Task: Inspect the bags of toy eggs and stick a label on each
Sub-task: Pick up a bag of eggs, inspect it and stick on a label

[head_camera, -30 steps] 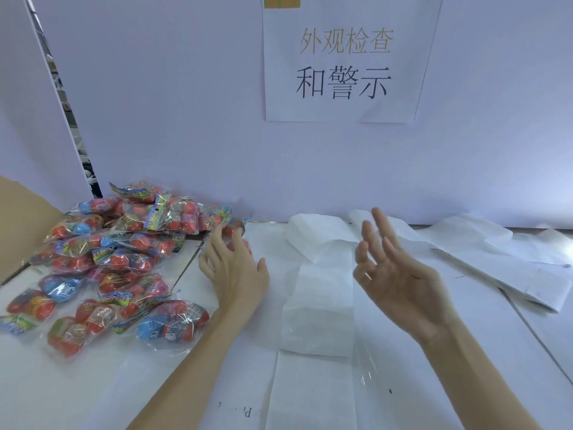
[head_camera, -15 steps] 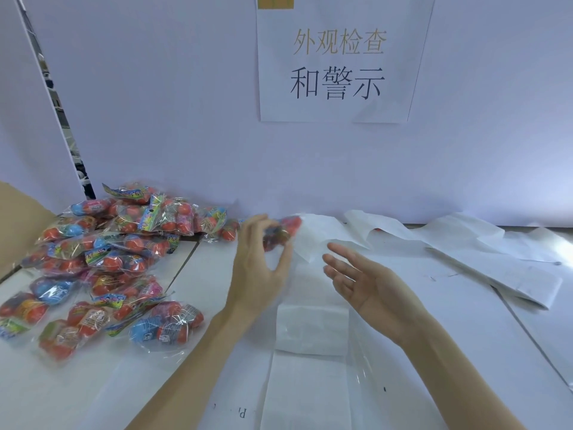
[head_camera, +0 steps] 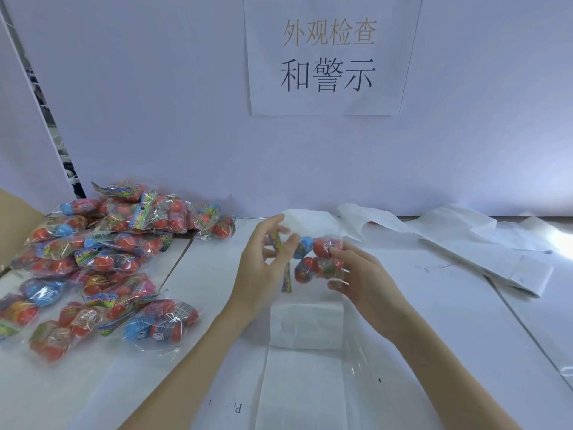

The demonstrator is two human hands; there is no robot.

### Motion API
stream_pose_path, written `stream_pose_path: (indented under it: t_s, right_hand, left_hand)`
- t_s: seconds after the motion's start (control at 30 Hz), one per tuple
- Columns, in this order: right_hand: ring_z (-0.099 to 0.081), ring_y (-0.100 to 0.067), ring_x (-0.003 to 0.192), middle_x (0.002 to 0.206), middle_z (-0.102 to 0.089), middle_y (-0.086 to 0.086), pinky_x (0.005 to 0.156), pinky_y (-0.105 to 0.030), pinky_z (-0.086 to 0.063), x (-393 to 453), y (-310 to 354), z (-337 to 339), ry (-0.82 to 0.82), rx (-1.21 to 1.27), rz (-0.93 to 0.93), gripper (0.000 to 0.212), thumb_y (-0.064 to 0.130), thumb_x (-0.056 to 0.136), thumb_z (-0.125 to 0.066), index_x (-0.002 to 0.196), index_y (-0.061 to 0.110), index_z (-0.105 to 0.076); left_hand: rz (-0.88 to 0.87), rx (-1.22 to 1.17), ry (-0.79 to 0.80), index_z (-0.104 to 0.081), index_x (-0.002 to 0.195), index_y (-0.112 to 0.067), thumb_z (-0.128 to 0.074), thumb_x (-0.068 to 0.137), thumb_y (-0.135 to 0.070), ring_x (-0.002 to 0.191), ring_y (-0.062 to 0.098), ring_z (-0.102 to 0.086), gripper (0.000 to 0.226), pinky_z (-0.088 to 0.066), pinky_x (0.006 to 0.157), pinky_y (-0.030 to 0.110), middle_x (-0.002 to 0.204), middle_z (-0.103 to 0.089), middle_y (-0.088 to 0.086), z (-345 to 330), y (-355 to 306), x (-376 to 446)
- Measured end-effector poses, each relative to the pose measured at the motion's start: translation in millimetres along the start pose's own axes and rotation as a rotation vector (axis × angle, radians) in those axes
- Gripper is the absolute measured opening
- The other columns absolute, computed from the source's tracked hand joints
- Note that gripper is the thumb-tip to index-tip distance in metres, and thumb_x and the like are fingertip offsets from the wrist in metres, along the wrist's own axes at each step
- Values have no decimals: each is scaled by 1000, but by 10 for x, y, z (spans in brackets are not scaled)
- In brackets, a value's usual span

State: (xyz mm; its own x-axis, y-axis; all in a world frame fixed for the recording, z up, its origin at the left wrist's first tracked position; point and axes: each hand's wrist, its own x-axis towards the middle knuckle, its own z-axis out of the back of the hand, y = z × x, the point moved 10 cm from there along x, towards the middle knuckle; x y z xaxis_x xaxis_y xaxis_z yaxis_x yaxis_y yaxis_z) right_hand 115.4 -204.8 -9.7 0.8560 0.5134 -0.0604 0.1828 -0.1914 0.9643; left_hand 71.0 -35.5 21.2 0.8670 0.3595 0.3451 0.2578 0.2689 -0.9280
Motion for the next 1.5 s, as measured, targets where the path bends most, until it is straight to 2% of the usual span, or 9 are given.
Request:
stream_pose_path:
  t_s: [0.2, 0.47, 0.6, 0.77, 0.93, 1.07, 1.17, 1.33, 1.5]
  right_hand:
    - [-74, -17, 79, 96, -80, -7, 67, -27, -58, -51, 81, 36, -126, -179, 94, 47, 59, 98, -56, 103, 19, -81]
    - [-79, -24, 79, 87, -81, -3, 72, -36, -63, -99, 199, 118, -244, -309, 203, 40, 45, 107, -49, 108, 21, -82]
    - [-79, -18, 86, 92, -82, 4, 87, -33, -57, -95, 196, 111, -242, -330, 193, 37, 45, 108, -48, 110, 29, -81]
    - [-77, -10, 82, 89, -81, 6, 70, -10, -49, -105, 240, 137, -247, -318, 218, 19, 36, 105, -60, 116, 35, -76]
    - [-77, -13, 95, 101, -81, 3, 82, -20, -58, -92, 217, 177, -239, -191, 204, 22, 22, 104, -62, 102, 17, -83]
    - [-76, -17, 91, 110, -80, -4, 73, -22, -58, -64, 90, 100, -141, -7, 65, 30, 33, 103, -59, 109, 15, -82]
    - [-73, -17, 88, 114, -79, -6, 71, -25, -59, -68, 84, 79, -97, 39, 31, 38, 42, 103, -56, 114, 16, -80]
    - [-75, -32, 103, 114, -73, -25, 98, -39, -60, -50, 116, 82, -69, -19, 63, 34, 42, 100, -63, 115, 15, -78]
    - [-76, -20, 81, 89, -78, -6, 74, -24, -59, -70, 152, 240, -233, 6, 100, 29, 32, 101, -65, 111, 6, -73]
  left_hand:
    - [170, -252, 0, -73, 101, -13, -81, 89, -19, 75, 11, -69, 15, -55, 65, 23, 87, -75, 4, -23, 184, 18]
    - [266, -401, 4, -72, 77, -18, -85, 73, -37, 74, 21, -59, 23, -53, 68, 31, 84, -68, 11, -79, 281, 21]
    - [246, -392, 34, -72, 81, -17, -85, 72, -34, 86, 23, -69, 23, -58, 77, 32, 93, -74, 14, -86, 260, 18]
    - [230, -352, 67, -75, 80, -19, -86, 69, -33, 82, 18, -70, 21, -57, 67, 24, 86, -73, 7, -109, 222, 1]
    - [244, -354, 53, -74, 89, -7, -78, 87, -29, 93, 27, -73, 22, -60, 87, 43, 101, -79, 13, -75, 236, 9]
    - [236, -300, 4, -72, 83, -12, -71, 97, -17, 93, 26, -73, 15, -57, 97, 51, 96, -79, 13, -46, 278, 30]
    - [232, -286, 2, -69, 85, -9, -68, 100, -18, 91, 25, -74, 18, -59, 92, 48, 99, -79, 12, -83, 287, 15]
    - [226, -292, -41, -68, 101, 0, -62, 104, -11, 93, 25, -73, 13, -58, 81, 35, 101, -79, 7, -1, 343, 37]
    - [230, -361, 33, -62, 111, -1, -54, 105, 0, 83, 25, -75, 10, -60, 65, 31, 103, -77, 10, -93, 266, -8]
